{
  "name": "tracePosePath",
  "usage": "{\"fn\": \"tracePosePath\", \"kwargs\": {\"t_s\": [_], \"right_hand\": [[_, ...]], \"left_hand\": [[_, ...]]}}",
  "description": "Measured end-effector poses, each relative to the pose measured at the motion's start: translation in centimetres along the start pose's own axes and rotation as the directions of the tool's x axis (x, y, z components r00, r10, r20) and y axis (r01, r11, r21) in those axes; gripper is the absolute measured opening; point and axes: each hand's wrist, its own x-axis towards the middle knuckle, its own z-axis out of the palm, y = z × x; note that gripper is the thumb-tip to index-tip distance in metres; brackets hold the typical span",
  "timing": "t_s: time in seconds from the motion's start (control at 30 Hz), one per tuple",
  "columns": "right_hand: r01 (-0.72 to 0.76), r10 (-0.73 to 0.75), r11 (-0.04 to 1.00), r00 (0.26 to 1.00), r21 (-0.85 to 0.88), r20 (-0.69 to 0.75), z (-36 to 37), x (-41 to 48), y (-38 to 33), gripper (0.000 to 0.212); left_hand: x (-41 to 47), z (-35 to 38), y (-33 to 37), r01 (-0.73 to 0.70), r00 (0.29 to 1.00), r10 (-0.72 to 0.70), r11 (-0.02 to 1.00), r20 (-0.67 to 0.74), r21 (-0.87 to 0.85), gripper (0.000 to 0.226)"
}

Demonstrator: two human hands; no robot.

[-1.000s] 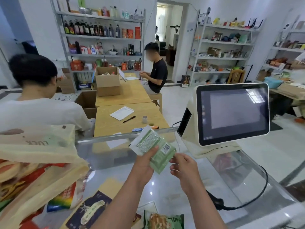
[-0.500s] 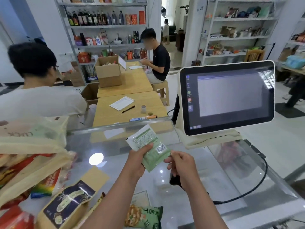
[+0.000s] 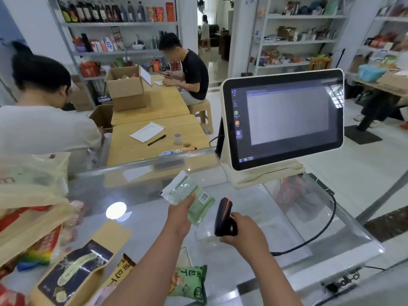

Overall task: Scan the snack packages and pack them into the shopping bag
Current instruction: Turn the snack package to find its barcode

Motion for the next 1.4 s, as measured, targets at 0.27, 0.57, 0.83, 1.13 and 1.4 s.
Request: {"fn": "tracePosePath", "kwargs": {"t_s": [0.27, 0.57, 0.83, 1.13, 1.4], "right_hand": [[0.001, 0.025, 0.989, 0.984, 0.149, -0.174, -1.1, -0.9, 0.9, 0.017], [0.075, -0.026, 0.967, 0.979, 0.243, -0.202, -3.0, -1.5, 0.5, 0.018], [0.091, -0.029, 0.958, 0.975, 0.274, -0.221, -2.7, -1.3, 0.5, 0.021], [0.107, -0.037, 0.956, 0.967, 0.272, -0.251, -2.9, -1.2, 0.6, 0.022], [0.116, -0.043, 0.953, 0.967, 0.279, -0.253, -2.6, -1.0, 0.9, 0.019]], "left_hand": [[0.9, 0.1, -2.0, 0.083, 0.989, -0.081, 0.997, -0.126, 0.010, 0.017], [1.5, -0.7, -2.3, 0.091, 0.994, -0.084, 0.991, -0.075, 0.097, 0.017], [1.4, -0.9, -2.6, 0.063, 0.998, -0.060, 0.991, -0.029, 0.116, 0.020], [1.5, -1.0, -2.9, 0.060, 0.998, -0.057, 0.988, -0.029, 0.144, 0.024], [1.5, -1.2, -3.0, 0.057, 0.998, -0.053, 0.985, -0.025, 0.162, 0.026]]}}
